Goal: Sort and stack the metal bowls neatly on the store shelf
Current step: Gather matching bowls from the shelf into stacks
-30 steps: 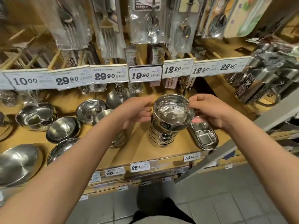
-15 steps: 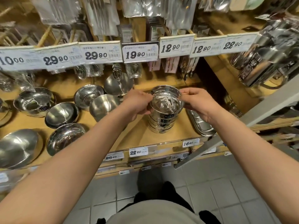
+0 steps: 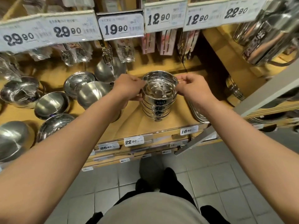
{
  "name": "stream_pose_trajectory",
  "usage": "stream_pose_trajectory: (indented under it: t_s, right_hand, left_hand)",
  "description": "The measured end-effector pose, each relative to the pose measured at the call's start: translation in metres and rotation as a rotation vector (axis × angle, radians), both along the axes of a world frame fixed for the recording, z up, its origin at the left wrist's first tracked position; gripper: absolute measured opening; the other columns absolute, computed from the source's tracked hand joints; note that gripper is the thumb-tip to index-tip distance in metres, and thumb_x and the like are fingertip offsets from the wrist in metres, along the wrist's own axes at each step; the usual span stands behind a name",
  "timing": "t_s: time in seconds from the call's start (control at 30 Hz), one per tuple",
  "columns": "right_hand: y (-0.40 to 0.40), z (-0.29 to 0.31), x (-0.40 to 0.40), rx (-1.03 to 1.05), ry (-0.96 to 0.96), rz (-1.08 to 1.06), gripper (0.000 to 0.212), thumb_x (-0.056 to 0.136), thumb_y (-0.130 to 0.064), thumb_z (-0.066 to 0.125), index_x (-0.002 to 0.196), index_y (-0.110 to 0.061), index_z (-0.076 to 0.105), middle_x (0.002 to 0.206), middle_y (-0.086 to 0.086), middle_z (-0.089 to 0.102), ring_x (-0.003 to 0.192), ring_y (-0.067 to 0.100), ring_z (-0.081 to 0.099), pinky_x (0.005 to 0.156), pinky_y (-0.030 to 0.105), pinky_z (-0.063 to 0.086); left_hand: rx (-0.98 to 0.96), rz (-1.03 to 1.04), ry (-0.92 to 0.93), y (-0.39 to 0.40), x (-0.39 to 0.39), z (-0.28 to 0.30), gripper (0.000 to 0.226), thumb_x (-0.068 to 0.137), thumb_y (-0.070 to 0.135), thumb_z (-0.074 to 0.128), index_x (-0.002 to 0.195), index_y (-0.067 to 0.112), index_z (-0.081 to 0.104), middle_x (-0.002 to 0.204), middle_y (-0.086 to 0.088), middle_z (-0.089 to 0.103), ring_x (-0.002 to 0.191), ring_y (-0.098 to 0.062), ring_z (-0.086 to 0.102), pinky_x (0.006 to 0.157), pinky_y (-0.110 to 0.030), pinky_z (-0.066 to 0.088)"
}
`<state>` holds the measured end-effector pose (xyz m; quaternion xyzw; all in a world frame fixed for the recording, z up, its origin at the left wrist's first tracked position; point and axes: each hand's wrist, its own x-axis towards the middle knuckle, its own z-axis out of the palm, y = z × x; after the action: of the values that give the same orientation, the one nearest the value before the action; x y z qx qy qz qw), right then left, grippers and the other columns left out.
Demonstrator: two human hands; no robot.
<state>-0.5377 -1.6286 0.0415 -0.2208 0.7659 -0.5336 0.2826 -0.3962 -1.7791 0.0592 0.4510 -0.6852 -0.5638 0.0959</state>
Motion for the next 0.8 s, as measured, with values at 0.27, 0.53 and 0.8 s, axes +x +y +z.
stream_pose_trajectory:
  t_s: [0.27,0.53,0.8]
  right_hand:
    - [0.003,-0.008,-0.001,-0.009,0.005,0.028,0.024,0.087,-0.004,0.069,0.111,-0.011,0.069,0.096,0.004,0.069,0.084,0.011,0.062,0.081,0.03,0.056]
    - [0.006,-0.022,-0.002,-0.031,-0.039,0.04,0.009,0.096,-0.026,0.06,0.102,-0.026,0.067,0.095,-0.006,0.065,0.086,0.009,0.058,0.08,0.032,0.052]
    - [0.008,-0.035,-0.004,-0.025,-0.174,0.118,0.023,0.099,-0.048,0.048,0.103,-0.032,0.064,0.112,-0.009,0.066,0.11,0.013,0.06,0.088,0.038,0.056]
  left_hand:
    - [-0.1,0.013,0.039,-0.001,-0.002,-0.014,0.026,0.099,0.022,0.064,0.097,-0.001,0.076,0.092,-0.011,0.07,0.081,-0.02,0.067,0.068,-0.032,0.064]
    - [-0.101,0.059,0.044,0.007,0.006,-0.027,0.04,0.101,0.044,0.055,0.109,0.008,0.072,0.115,-0.022,0.069,0.107,-0.029,0.069,0.078,-0.035,0.063]
    - [0.038,0.165,0.191,0.028,0.008,-0.05,0.038,0.103,0.049,0.042,0.113,0.022,0.068,0.108,0.001,0.071,0.102,-0.016,0.066,0.086,-0.037,0.062]
